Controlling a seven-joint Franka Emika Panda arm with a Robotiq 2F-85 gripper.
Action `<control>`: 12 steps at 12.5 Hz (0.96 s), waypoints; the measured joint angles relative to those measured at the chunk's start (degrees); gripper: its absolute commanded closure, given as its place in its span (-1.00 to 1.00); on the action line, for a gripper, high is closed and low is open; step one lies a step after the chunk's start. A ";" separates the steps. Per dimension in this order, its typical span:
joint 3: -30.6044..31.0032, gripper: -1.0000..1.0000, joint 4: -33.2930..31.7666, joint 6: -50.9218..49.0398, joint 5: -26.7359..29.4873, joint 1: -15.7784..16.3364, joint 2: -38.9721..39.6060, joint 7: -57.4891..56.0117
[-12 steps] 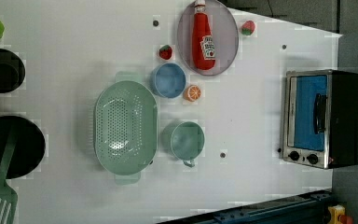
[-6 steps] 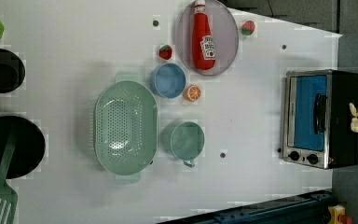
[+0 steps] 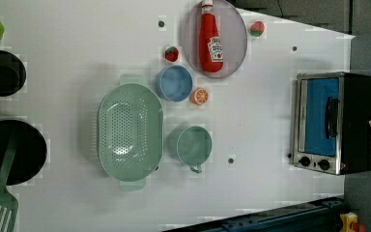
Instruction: Pick banana from table and place on oven.
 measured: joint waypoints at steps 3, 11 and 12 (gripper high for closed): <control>0.84 -0.54 0.56 -0.64 -0.06 0.20 -0.87 -1.62; 5.51 -1.00 3.08 -9.06 -0.90 3.77 -4.70 -0.28; 6.80 -1.00 3.19 -12.10 -1.17 4.44 -6.95 2.88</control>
